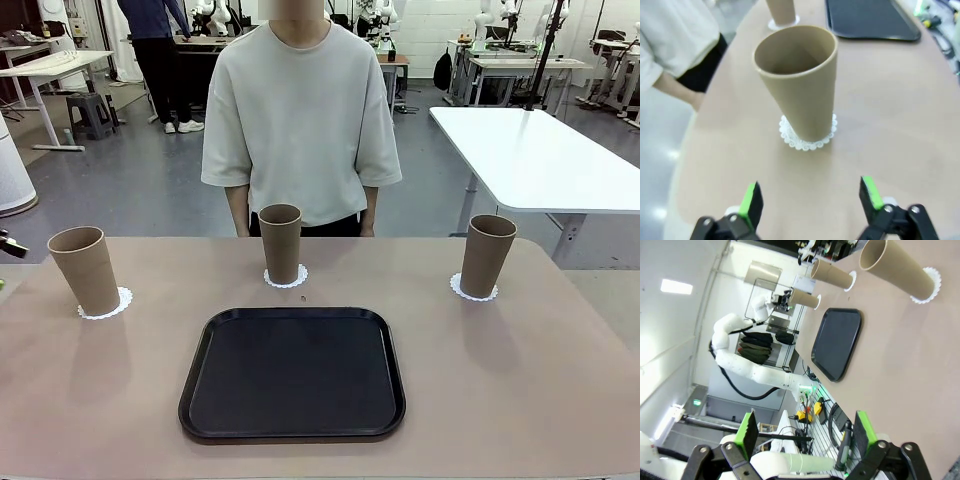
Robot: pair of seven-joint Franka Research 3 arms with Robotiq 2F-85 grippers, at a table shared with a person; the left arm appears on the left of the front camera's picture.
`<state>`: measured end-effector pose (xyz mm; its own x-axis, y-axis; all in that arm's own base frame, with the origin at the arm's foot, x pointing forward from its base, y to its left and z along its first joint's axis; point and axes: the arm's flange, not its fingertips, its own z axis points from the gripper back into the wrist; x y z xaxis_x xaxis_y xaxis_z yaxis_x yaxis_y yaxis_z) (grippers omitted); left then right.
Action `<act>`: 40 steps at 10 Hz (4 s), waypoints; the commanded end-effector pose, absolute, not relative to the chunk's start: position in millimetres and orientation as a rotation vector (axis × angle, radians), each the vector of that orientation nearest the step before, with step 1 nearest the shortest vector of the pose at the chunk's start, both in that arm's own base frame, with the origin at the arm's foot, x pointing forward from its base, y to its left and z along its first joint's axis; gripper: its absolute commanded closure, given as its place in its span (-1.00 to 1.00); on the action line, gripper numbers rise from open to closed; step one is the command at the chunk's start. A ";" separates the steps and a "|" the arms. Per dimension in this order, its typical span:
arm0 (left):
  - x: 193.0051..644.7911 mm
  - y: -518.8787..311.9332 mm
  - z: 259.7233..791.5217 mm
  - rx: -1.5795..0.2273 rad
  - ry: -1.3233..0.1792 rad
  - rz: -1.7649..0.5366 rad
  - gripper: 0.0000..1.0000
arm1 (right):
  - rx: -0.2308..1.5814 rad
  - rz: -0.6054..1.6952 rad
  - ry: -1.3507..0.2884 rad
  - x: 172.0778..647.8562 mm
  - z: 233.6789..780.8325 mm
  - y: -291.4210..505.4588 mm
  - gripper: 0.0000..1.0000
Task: Place coasters on the table and set cups on them.
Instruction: Take one Reusable plastic cup from the Flat Tray and place it on a coaster set by the human.
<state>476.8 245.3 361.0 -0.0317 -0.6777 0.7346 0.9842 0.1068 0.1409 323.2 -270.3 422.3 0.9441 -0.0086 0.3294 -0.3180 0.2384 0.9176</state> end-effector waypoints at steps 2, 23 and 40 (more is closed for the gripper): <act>425.3 206.7 408.6 -0.318 -0.660 -1.436 -1.00 | 1.319 0.201 -0.281 322.9 424.8 -270.1 -1.00; 400.5 50.1 527.1 -0.204 -0.306 -0.849 -1.00 | 1.319 0.201 -0.281 322.9 424.8 -270.1 -1.00; 374.7 184.6 441.4 -1.316 0.006 -0.370 -1.00 | 1.319 0.201 -0.281 322.9 424.8 -270.1 -1.00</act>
<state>339.3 162.1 450.1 0.9534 -0.2116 0.2151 0.2679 0.2658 -0.9260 322.9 -270.7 422.4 0.9441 -0.0096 0.3295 -0.3178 0.2389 0.9176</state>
